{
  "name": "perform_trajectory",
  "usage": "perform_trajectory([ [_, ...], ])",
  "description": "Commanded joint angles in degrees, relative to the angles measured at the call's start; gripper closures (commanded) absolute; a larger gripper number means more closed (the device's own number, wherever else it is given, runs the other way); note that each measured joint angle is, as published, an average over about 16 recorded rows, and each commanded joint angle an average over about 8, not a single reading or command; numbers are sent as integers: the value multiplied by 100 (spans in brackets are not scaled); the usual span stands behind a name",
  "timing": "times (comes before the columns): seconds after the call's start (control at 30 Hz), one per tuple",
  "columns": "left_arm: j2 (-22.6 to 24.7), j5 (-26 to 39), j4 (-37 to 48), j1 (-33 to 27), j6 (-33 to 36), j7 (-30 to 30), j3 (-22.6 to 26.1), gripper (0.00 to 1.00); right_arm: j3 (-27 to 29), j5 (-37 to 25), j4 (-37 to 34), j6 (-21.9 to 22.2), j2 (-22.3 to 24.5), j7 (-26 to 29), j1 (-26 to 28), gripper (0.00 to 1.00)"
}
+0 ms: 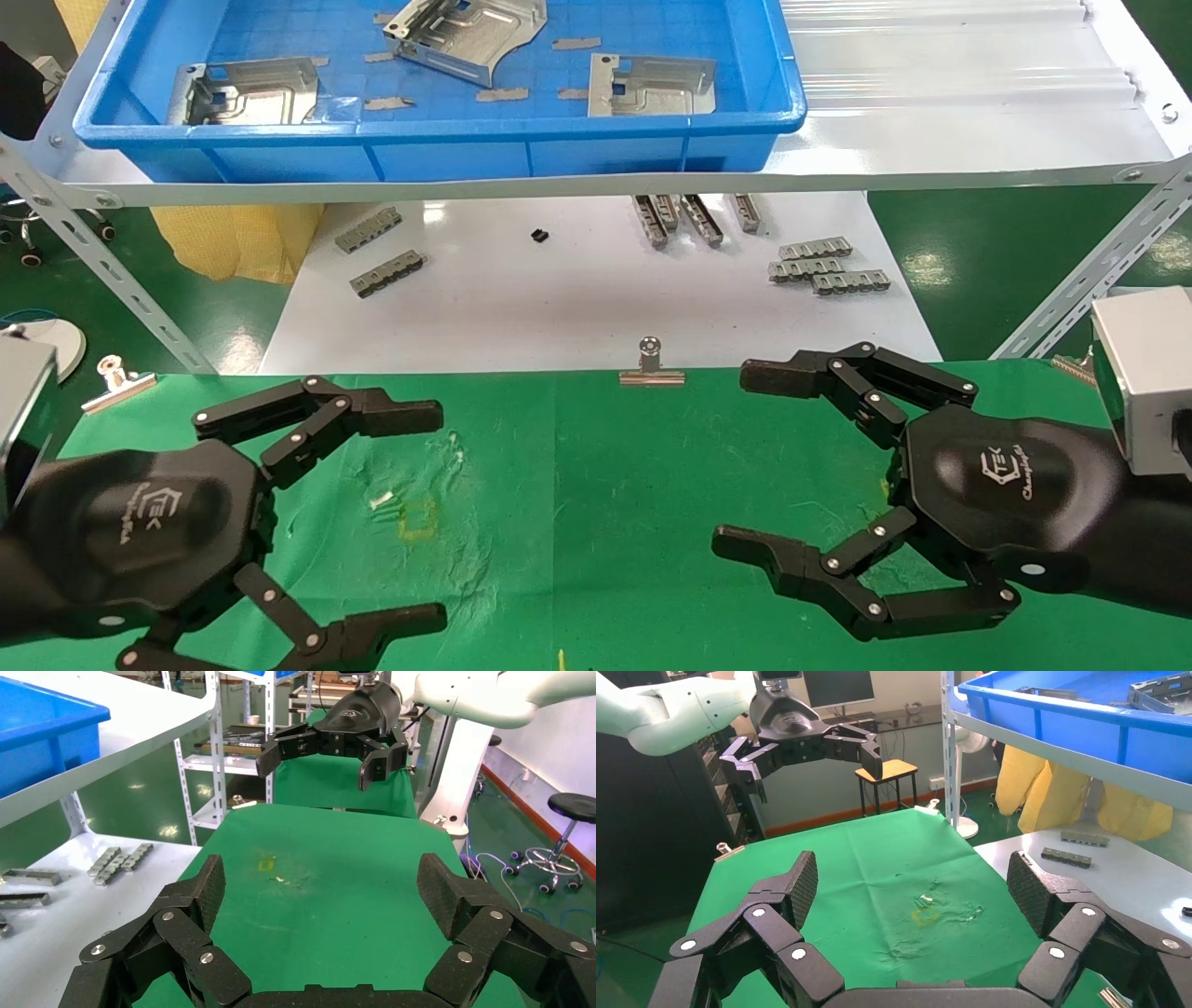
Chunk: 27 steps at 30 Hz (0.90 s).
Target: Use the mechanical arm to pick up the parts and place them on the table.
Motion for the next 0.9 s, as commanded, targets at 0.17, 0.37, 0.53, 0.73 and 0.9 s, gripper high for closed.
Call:
perform_trajectory([
  [0.17,0,0,0,0,0,0,0,0,0,0,0,0,0,0,0,81],
  [0.37,0,0,0,0,0,0,0,0,0,0,0,0,0,0,0,100],
  [0.53,0,0,0,0,0,0,0,0,0,0,0,0,0,0,0,100],
  [0.73,0,0,0,0,0,0,0,0,0,0,0,0,0,0,0,100],
  [0.9,0,0,0,0,0,0,0,0,0,0,0,0,0,0,0,100],
])
